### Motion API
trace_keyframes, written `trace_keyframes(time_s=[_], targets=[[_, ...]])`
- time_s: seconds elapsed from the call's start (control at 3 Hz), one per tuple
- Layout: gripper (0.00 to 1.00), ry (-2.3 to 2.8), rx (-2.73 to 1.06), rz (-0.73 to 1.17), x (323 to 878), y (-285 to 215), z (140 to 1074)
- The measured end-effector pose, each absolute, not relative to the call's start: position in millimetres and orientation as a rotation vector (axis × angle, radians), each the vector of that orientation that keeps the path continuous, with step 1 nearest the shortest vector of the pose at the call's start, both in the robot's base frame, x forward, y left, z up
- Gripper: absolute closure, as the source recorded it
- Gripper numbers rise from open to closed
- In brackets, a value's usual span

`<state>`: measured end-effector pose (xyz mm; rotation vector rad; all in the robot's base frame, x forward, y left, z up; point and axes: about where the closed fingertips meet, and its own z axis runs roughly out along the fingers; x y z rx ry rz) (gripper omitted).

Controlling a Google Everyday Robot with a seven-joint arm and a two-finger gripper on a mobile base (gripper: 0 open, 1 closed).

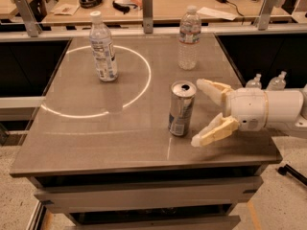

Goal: Knock redbull can over

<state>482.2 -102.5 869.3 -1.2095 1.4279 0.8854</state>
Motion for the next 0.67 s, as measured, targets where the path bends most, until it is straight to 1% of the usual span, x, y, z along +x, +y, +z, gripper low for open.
trace_keyframes(time_s=[0.67], targets=[[0.00,1.341,-1.252,0.989,489.9,-68.1,873.8]])
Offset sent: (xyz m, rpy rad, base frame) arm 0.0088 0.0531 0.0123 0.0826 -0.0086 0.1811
